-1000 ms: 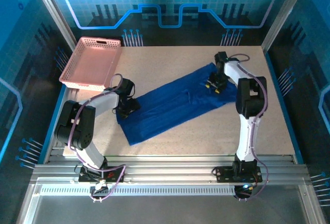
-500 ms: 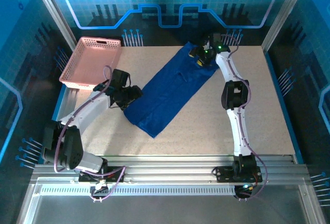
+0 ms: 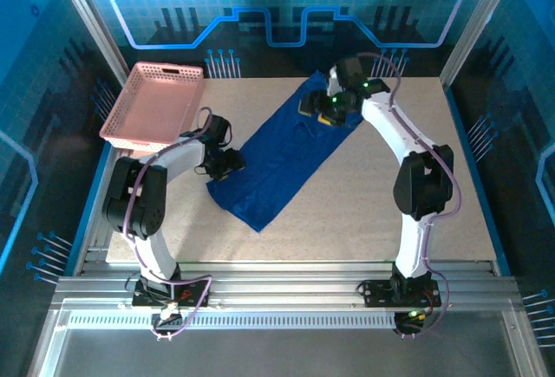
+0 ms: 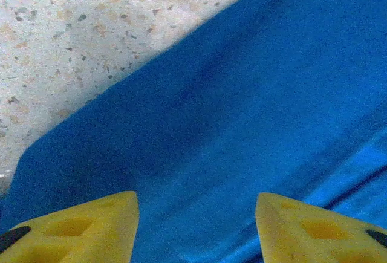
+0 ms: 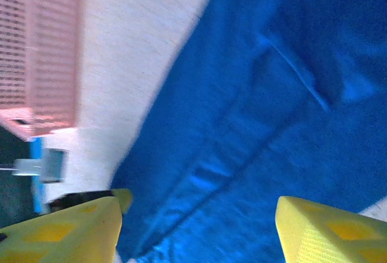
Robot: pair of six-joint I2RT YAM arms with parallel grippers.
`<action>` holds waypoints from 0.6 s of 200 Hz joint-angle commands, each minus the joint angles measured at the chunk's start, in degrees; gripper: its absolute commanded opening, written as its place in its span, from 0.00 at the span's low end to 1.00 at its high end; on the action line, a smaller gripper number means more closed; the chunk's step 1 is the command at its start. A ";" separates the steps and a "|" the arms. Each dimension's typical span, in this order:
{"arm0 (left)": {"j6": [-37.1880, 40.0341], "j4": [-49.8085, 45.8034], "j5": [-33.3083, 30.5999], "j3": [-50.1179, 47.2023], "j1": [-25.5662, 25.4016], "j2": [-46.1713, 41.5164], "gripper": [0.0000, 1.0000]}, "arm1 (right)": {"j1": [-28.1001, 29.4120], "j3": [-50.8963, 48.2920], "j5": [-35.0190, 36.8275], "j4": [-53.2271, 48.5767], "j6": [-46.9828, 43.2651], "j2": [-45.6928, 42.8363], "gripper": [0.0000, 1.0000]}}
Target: Fold and stack the t-shirts
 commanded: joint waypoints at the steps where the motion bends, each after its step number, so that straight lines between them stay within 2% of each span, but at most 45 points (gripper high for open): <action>1: 2.21 1.45 2.23 0.01 0.29 1.09 0.51 | 2.12 -4.55 2.86 1.52 2.18 3.08 0.69; 33: 0.27 3.78 3.33 -7.04 -0.18 -0.47 0.49 | 3.87 -7.03 3.88 2.85 3.24 5.88 0.69; 61: -0.83 4.57 3.49 -11.95 -3.21 -1.58 0.47 | 3.43 -7.61 7.23 0.25 3.34 7.99 0.69; 120: -10.76 6.55 6.02 -17.59 -14.45 -4.10 0.46 | -1.77 -10.47 11.72 -1.81 1.66 4.19 0.71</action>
